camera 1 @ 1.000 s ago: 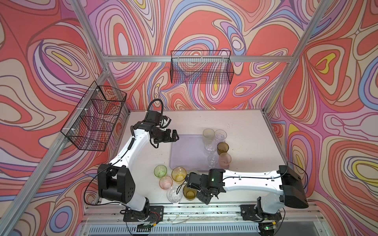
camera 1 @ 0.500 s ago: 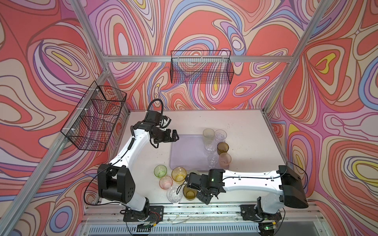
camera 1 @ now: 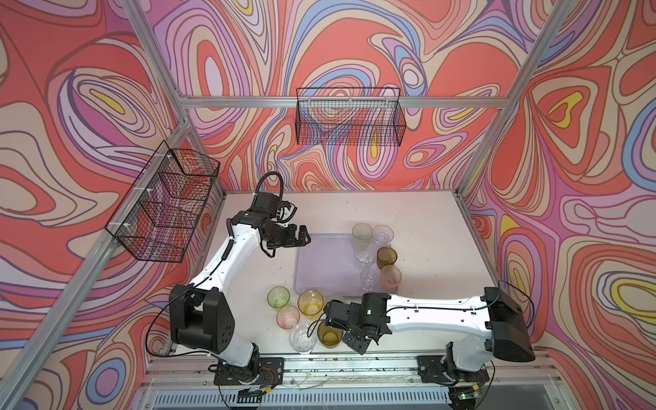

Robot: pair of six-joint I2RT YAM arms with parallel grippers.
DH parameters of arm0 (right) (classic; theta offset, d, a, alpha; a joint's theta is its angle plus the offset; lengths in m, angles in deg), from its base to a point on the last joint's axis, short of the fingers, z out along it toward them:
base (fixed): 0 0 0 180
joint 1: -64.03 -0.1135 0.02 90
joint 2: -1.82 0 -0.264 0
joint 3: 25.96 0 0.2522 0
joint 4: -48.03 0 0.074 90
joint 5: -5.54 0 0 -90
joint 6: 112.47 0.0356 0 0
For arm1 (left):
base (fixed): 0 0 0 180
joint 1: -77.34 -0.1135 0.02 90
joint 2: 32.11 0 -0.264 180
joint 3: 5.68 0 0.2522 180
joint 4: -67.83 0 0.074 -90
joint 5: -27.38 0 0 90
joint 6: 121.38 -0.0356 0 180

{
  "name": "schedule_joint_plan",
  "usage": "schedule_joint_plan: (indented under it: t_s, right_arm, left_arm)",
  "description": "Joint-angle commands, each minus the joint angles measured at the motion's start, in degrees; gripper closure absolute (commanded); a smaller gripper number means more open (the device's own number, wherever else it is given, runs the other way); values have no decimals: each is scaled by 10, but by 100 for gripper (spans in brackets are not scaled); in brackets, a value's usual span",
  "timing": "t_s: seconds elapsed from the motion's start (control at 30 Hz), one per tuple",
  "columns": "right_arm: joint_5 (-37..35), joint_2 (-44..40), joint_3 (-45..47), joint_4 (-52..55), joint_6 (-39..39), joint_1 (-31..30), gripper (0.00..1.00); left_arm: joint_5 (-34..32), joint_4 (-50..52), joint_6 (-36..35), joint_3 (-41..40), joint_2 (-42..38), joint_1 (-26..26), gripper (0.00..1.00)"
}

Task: Place the glasses into the tray
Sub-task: Pick up the glass from the bottom-center of the table, then place the glass on the tray.

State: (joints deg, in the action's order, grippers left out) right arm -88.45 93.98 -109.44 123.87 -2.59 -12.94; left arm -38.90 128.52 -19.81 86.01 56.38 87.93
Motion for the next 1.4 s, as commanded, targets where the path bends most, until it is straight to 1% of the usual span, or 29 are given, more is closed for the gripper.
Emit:
schedule_joint_plan:
  t_s: [0.0, 0.23, 0.57, 0.7, 1.1, 1.37]
  right_arm:
    - [-27, -5, -29, 31, 14, -3, 100]
    - [-53, -11, -75, 71, 17, -2, 100]
    - [-77, 9, -196, 151, -7, 15, 100]
    - [-102, 21, -237, 178, -20, 25, 100]
    - [-99, 51, -302, 172, -66, 83, 100]
    - [-85, 87, -352, 171, -79, 117, 100]
  left_arm:
    - [-3, 15, -10, 13, -7, 4, 0]
    - [-3, 15, -10, 13, -6, 4, 0]
    - [-3, 14, -10, 13, -7, 4, 0]
    - [-5, 15, -10, 13, -7, 4, 0]
    - [-4, 13, -11, 12, -9, 4, 0]
    - [-4, 12, -9, 12, -9, 4, 0]
